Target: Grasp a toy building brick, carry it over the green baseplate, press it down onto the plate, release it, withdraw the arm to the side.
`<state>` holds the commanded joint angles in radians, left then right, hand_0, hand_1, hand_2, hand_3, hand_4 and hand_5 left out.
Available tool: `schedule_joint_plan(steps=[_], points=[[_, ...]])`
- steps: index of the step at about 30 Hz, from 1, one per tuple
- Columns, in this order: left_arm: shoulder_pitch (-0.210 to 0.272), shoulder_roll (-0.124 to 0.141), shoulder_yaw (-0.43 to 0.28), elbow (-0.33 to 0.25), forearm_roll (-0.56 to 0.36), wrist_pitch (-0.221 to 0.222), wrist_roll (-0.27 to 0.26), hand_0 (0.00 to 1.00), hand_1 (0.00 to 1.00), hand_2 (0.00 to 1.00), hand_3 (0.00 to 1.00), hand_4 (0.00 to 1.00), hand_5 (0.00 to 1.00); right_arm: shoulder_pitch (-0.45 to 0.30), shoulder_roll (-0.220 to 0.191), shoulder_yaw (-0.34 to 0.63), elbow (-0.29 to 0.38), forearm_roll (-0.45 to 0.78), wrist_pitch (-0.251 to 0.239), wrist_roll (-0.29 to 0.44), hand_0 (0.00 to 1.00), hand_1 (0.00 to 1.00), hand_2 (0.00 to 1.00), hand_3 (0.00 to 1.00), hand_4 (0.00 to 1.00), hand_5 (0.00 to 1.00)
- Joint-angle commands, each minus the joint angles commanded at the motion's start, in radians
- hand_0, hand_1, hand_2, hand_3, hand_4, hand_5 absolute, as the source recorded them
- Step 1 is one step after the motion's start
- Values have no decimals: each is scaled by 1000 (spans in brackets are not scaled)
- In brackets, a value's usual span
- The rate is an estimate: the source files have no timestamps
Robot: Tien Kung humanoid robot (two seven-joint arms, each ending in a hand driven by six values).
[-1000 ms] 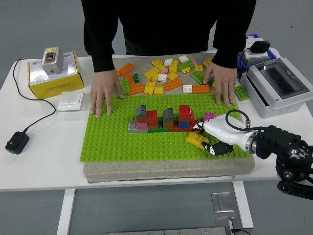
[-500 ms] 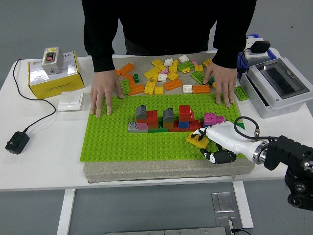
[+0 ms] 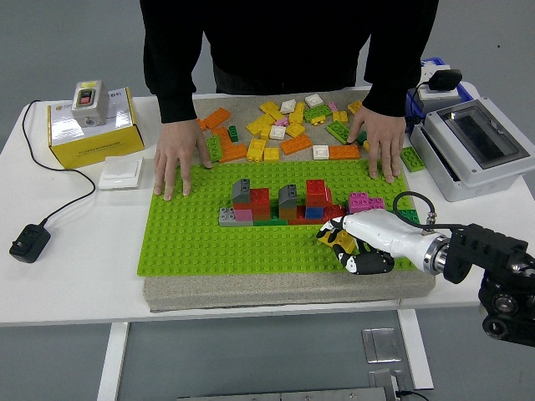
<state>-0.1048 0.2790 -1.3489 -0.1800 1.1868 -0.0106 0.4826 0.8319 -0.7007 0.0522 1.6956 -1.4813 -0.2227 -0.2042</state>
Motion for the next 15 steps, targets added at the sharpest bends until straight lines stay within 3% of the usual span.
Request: schedule_joint_plan(steps=[2, 3, 15], points=[[0, 1, -2, 0, 2, 0, 1, 686, 635, 580, 669, 115, 564, 1, 1, 2, -5, 18, 11, 2, 238, 272, 682, 776, 81, 308], [-1, 1, -2, 0, 2, 0, 1, 686, 635, 580, 669, 115, 563, 1, 1, 3, -6, 20, 12, 2, 238, 269, 679, 777, 2, 324], [-3, 2, -9, 0, 13, 0, 3, 686, 636, 579, 667, 116, 563, -10, 1, 19, -33, 83, 72, 4, 234, 264, 690, 782, 2, 331]])
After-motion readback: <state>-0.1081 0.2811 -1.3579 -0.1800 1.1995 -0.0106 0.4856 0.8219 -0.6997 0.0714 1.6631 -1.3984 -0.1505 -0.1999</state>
